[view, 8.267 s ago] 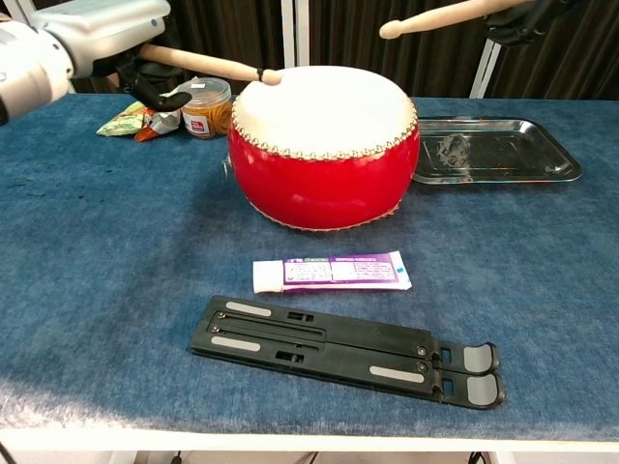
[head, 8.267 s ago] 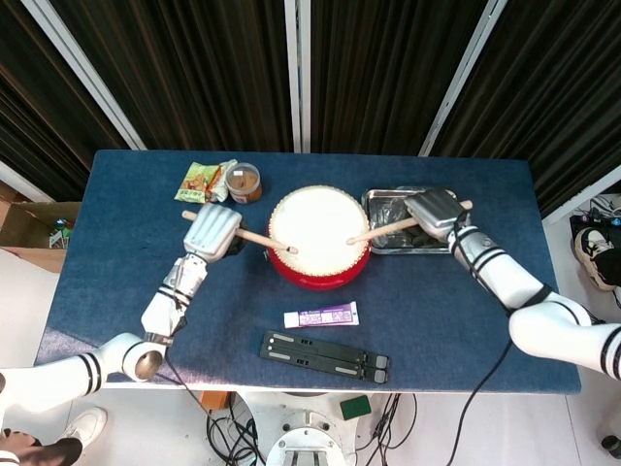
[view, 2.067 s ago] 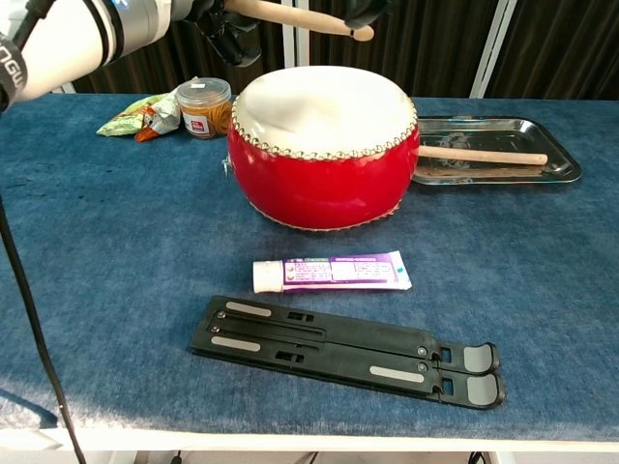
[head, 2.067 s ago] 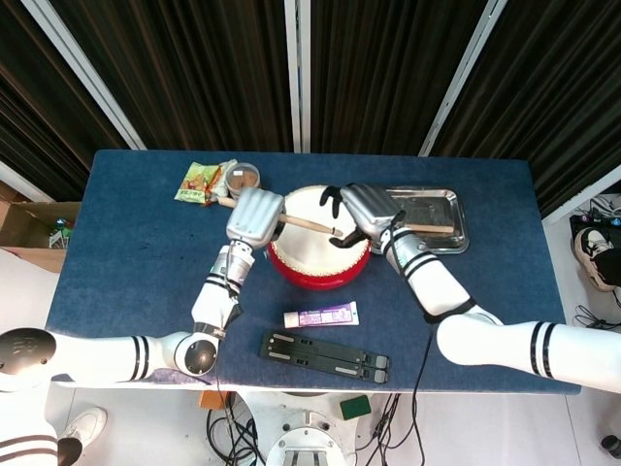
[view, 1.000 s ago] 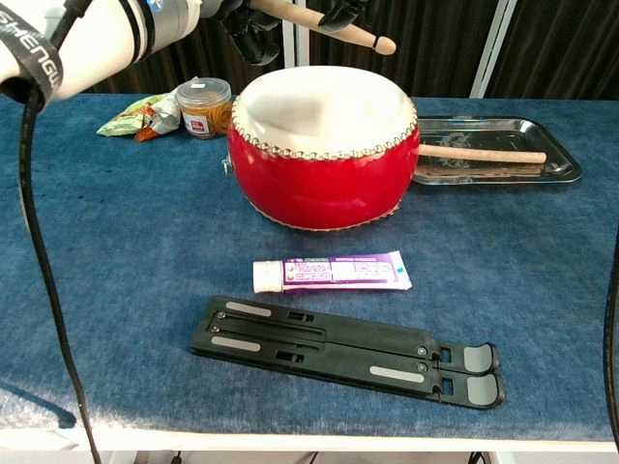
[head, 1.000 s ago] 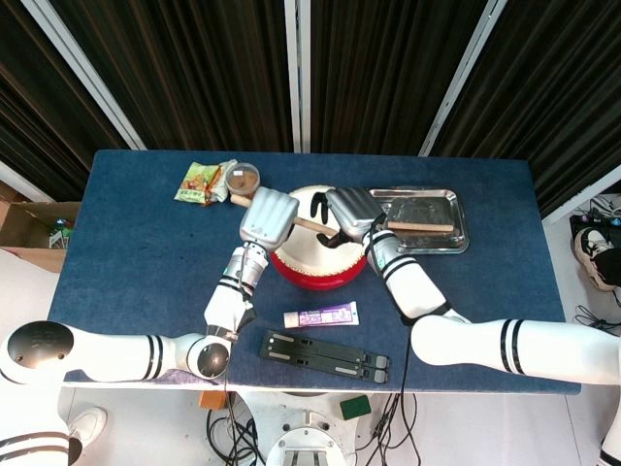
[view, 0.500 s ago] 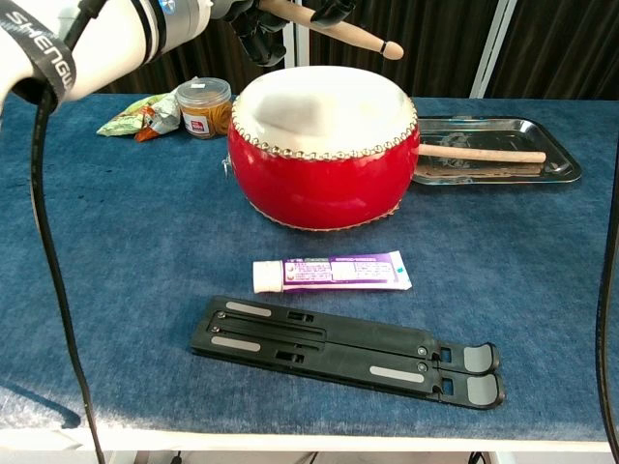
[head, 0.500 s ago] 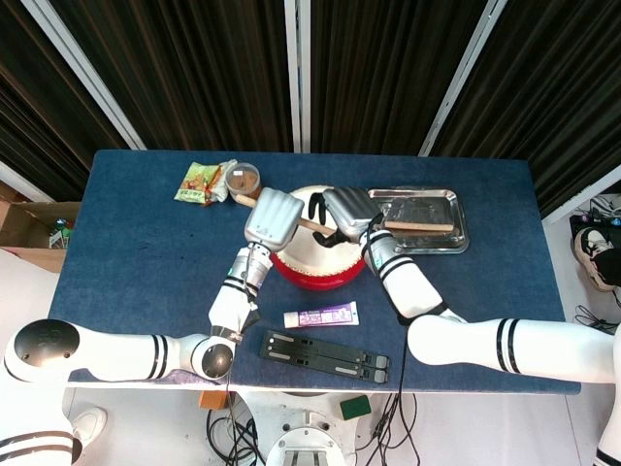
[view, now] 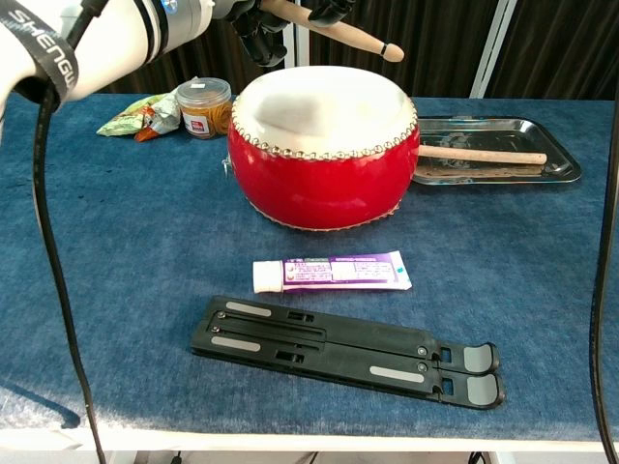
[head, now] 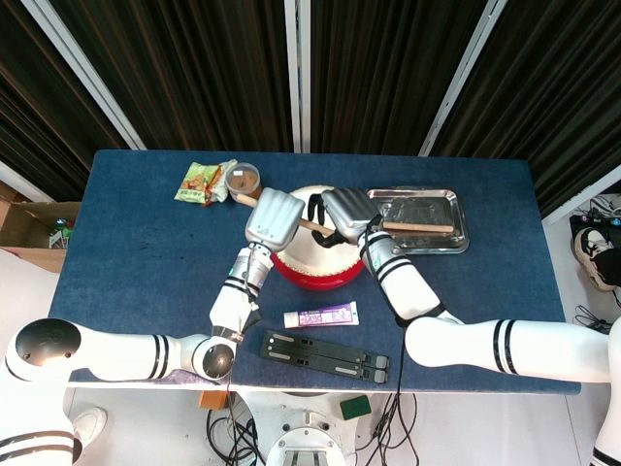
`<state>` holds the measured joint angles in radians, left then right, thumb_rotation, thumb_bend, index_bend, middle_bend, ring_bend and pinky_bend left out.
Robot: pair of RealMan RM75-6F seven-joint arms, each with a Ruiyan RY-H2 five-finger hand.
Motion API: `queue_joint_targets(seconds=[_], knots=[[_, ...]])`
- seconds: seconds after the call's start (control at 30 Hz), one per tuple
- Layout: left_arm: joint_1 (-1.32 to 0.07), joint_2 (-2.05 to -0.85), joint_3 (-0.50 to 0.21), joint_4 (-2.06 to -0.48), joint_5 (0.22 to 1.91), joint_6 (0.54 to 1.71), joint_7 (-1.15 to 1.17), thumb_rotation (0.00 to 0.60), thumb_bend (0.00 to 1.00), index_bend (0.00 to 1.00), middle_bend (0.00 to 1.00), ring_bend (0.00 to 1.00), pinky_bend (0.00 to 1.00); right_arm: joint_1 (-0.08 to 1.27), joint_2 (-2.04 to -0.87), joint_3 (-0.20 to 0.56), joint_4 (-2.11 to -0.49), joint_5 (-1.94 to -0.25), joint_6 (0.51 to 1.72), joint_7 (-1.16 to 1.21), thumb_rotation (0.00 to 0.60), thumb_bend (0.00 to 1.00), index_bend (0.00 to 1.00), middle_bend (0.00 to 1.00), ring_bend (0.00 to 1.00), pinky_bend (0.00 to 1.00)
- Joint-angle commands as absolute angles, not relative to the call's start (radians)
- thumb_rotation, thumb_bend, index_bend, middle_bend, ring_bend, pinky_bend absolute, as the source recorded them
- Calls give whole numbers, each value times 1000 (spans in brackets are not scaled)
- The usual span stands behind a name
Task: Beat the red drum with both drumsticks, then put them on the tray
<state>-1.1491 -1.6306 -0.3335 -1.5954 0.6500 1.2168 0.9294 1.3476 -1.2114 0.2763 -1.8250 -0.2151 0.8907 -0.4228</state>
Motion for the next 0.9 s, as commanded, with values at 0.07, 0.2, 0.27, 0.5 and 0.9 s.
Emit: queue_joint_targets(seconds=[0.07,0.2,0.27,0.5,0.9], knots=[[-1150,-1631,-334,-1595,646,1217,929,600,411,1000,1000,1000,1000,1349,-1220,277,-1821,-213,903,-426,600,439,553,538,383,412],[-1150,-1630,-336,-1594,641,1218,926,600,411,1000,1000,1000,1000,1347,-1231,277,-1818,-211,923,-430,600,477,579,551,413,435],[-1149,-1628,-335,-1596,640,1218,925,600,411,1000,1000,1000,1000,1344,-1238,277,-1815,-214,936,-432,600,495,598,567,427,445],[-1145,-1619,-326,-1600,651,1214,918,600,394,843,884,946,1000,1331,-1265,278,-1808,-236,973,-442,600,621,677,621,475,475],[-1133,-1588,-323,-1615,611,1201,912,600,181,304,363,496,906,1294,-1255,253,-1824,-300,1008,-488,600,709,752,654,499,481]])
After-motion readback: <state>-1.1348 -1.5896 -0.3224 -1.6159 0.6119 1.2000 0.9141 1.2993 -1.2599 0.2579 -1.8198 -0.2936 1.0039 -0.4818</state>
